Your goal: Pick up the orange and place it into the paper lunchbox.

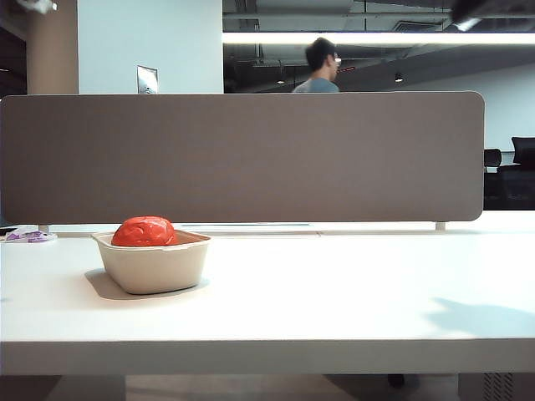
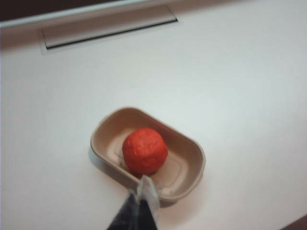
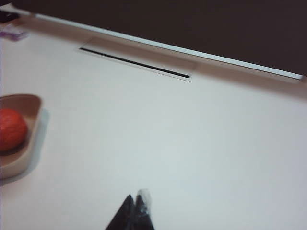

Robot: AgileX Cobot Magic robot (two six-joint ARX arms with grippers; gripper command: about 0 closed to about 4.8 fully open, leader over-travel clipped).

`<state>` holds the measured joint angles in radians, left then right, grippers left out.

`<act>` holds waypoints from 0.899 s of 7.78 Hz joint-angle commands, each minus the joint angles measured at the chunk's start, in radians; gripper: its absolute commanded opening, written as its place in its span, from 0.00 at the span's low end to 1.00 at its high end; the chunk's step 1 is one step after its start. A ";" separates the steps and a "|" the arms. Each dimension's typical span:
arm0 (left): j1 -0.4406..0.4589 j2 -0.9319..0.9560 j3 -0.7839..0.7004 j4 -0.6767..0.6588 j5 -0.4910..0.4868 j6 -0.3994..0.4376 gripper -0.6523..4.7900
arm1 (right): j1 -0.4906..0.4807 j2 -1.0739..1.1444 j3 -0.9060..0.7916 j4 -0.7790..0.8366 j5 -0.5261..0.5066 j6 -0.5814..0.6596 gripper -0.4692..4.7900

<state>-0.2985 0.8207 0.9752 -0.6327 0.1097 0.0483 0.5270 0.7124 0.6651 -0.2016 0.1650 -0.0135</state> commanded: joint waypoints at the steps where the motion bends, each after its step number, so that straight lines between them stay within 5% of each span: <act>1: 0.001 -0.103 -0.173 0.212 0.004 -0.003 0.11 | 0.001 -0.184 -0.184 0.117 0.207 0.017 0.09; 2: 0.001 -0.178 -0.323 0.385 0.004 -0.004 0.11 | 0.001 -0.190 -0.184 0.100 0.207 0.017 0.09; 4: 0.001 -0.222 -0.429 0.488 -0.004 -0.018 0.11 | 0.001 -0.190 -0.184 0.100 0.207 0.017 0.09; 5: 0.001 -0.291 -0.738 0.867 -0.020 -0.131 0.11 | 0.002 -0.188 -0.184 0.097 0.206 0.017 0.09; 7: 0.001 -0.312 -0.753 0.866 -0.028 -0.127 0.11 | 0.002 -0.188 -0.184 0.096 0.207 0.017 0.09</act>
<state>-0.2985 0.5266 0.2367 0.2321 0.0929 -0.0933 0.5278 0.5251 0.4778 -0.1146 0.3672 -0.0002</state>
